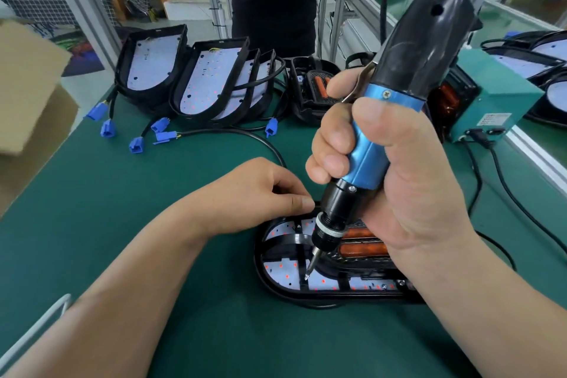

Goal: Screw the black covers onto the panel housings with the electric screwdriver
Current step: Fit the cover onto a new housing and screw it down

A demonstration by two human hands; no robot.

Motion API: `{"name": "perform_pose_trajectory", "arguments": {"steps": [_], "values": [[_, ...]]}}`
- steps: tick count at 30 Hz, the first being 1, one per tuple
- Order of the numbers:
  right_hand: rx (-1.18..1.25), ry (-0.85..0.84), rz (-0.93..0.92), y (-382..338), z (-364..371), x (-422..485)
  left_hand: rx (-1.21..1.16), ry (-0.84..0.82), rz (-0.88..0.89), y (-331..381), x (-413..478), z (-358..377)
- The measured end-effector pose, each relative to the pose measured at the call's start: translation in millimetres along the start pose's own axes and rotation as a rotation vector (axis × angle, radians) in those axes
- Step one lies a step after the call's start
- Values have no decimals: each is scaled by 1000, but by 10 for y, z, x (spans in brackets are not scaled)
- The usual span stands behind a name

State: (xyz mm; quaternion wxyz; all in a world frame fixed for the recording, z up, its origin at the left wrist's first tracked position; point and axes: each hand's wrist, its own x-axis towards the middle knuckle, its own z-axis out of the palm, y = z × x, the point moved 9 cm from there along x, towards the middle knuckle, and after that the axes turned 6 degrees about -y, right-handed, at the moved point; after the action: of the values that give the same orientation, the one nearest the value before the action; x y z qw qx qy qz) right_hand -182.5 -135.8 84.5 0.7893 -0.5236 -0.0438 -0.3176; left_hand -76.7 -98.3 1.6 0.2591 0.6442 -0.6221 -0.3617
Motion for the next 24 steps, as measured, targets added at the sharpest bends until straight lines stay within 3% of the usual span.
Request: {"name": "perform_pose_trajectory", "arguments": {"steps": [24], "values": [[27,-184,74,102,192,-24,-7,26,-43,-63,-29,-36]]}}
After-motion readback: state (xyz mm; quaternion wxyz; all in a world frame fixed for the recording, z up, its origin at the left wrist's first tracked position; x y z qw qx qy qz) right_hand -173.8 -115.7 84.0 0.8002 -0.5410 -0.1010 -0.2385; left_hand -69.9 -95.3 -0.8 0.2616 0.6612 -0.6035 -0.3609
